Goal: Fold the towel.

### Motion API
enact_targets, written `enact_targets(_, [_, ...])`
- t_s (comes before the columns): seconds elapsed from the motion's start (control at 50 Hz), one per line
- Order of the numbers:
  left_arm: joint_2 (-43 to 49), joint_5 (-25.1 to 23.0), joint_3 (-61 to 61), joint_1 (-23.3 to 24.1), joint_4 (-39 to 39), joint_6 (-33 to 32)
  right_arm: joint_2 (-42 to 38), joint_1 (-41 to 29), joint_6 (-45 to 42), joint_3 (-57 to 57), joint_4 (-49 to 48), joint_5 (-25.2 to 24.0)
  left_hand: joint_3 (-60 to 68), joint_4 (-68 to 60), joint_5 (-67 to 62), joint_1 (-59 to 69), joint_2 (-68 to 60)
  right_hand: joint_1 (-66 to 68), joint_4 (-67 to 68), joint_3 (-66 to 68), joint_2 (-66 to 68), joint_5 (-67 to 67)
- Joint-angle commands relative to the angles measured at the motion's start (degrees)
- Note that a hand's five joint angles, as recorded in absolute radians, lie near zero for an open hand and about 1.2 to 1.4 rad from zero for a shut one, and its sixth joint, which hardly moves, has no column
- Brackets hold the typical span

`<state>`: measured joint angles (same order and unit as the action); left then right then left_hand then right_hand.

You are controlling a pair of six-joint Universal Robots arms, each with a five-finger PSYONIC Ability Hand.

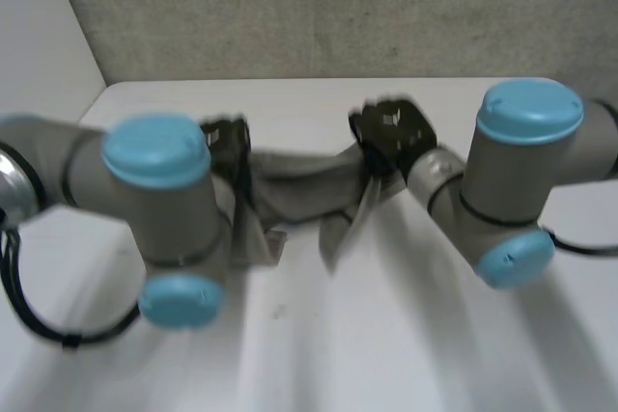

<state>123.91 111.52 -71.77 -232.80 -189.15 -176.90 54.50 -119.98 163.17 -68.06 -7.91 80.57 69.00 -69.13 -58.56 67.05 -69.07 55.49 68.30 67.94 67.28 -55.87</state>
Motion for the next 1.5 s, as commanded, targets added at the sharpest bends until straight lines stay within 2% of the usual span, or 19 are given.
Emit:
enact_targets(0.02, [-0.9, -14.6, 22.5, -4.8, -1.3, -12.8, 3.8, -0.2, -2.5, 8.4, -21.6, 4.9, 11.0, -10.9, -11.4, 13.0, -10.9, 24.5, 11.7, 12.1, 12.7, -14.1])
enact_targets(0.08, [-2.1, -19.6, 28.2, -6.6, -3.6, -14.4, 7.1, -0.2, -2.9, 7.9, -30.9, 5.4, 11.0, -10.9, -11.4, 13.0, -10.9, 24.5, 11.7, 12.1, 12.7, -14.1])
enact_targets(0.2, [-4.2, -25.6, 27.8, -8.6, -3.6, -14.7, 9.7, 0.1, -2.6, 4.4, -29.8, 2.6, 11.0, -10.9, -11.4, 13.0, -10.9, 24.5, 11.7, 12.1, 12.7, -14.1])
enact_targets(0.24, [-5.4, -27.5, 22.2, -9.2, 0.9, -15.1, 10.3, 0.3, -3.5, 1.6, -23.4, -3.3, 11.0, -10.9, -11.4, 13.0, -10.9, 24.5, 11.7, 12.1, 12.7, -14.1])
enact_targets(0.26, [-5.4, -27.5, 22.2, -9.3, 1.0, -15.1, 10.3, 0.3, -3.5, 1.6, -23.4, -3.3, 11.0, -10.9, -11.4, 13.0, -10.9, 24.5, 11.7, 12.1, 12.7, -14.1])
enact_targets(0.3, [-7.4, -29.5, 15.6, -10.7, 7.6, -15.8, 10.3, 0.8, -5.0, 0.3, -12.9, -7.9, 11.0, -10.9, -11.4, 13.0, -10.9, 24.5, 11.7, 12.1, 12.7, -14.1])
enact_targets(0.32, [-7.5, -29.5, 15.6, -10.7, 7.7, -15.8, 10.3, 0.8, -5.1, 0.3, -12.8, -7.9, 11.0, -10.9, -11.4, 13.0, -10.9, 24.5, 11.7, 12.1, 12.7, -14.1])
enact_targets(0.36, [-7.9, -33.0, 9.6, -12.3, 16.2, -19.0, 9.4, 1.5, -8.9, 0.0, 1.0, -10.0, 11.0, -10.9, -11.4, 13.0, -10.9, 24.5, 11.7, 12.1, 12.7, -14.1])
enact_targets(0.42, [-7.7, -34.4, 6.6, -12.9, 20.8, -21.6, 8.4, 1.8, -11.7, -0.1, 8.4, -10.3, 11.0, -10.9, -11.4, 13.0, -10.9, 24.5, 11.7, 12.1, 12.7, -14.1])
enact_targets(0.46, [-6.4, -34.9, 2.4, -13.3, 29.7, -27.2, 5.9, 1.9, -18.9, -1.3, 21.0, -9.7, 11.0, -10.9, -11.4, 13.0, -10.9, 24.5, 11.7, 12.1, 12.7, -14.1])
enact_targets(0.52, [-4.2, -35.0, 0.8, -13.3, 35.3, -31.4, 4.0, 1.7, -22.5, -2.8, 26.8, -10.1, 11.0, -10.9, -11.4, 13.0, -10.9, 24.5, 11.7, 12.1, 12.7, -14.1])
enact_targets(0.6, [-1.8, -34.6, 1.5, -13.4, 35.2, -32.3, 3.1, 1.5, -20.6, -4.8, 25.2, -10.0, 11.0, -10.9, -11.4, 13.0, -10.9, 24.5, 11.7, 12.1, 12.7, -14.1])
enact_targets(0.88, [-0.7, -25.6, 1.6, -10.1, 28.5, -27.3, 2.4, 1.8, 0.8, -13.6, 7.8, -8.0, -20.9, 21.1, 20.5, -19.0, 21.0, 24.5, 11.7, 12.1, 12.7, -14.1])
enact_targets(0.94, [-1.9, -21.4, -0.2, -8.0, 28.7, -20.6, 1.6, 1.9, 7.8, -15.2, 4.5, -7.6, -39.7, 39.9, 39.3, -37.8, 39.8, 24.5, 11.7, 12.1, 12.7, -14.1])
enact_targets(1.02, [-5.1, -18.2, -4.2, -5.5, 28.2, -13.3, 0.7, 1.9, 11.7, -15.3, 4.0, -7.6, -46.8, 46.9, 46.4, -44.9, 46.9, 24.5, 11.7, 12.1, 12.7, -14.1])
enact_targets(1.2, [-7.2, -12.6, -12.3, -0.4, 20.7, -6.8, 0.0, 2.0, 19.4, -14.8, 2.4, -6.7, -49.0, 49.2, 48.6, -47.1, 49.1, 24.5, 11.7, 12.1, 12.7, -14.1])
enact_targets(1.3, [-6.3, -2.5, -15.8, 3.1, 11.2, -7.1, 0.0, 2.0, 20.3, -14.4, 1.2, -4.2, -48.0, 48.2, 47.6, -46.1, 48.1, 24.5, 11.7, 12.1, 12.7, -14.1])
enact_targets(1.4, [-3.9, 1.1, -15.9, 3.2, 9.0, -7.4, 0.2, 1.9, 19.9, -14.5, 1.1, -3.3, -46.9, 47.0, 46.4, -44.9, 46.9, 24.5, 11.7, 12.1, 12.7, -14.1])
enact_targets(1.5, [-2.5, 1.2, -15.9, 1.0, 8.4, -7.3, 0.3, 1.8, 19.6, -14.5, 1.1, -3.2, -44.5, 44.6, 44.1, -42.6, 44.6, 24.5, 11.7, 12.1, 12.7, -14.1])
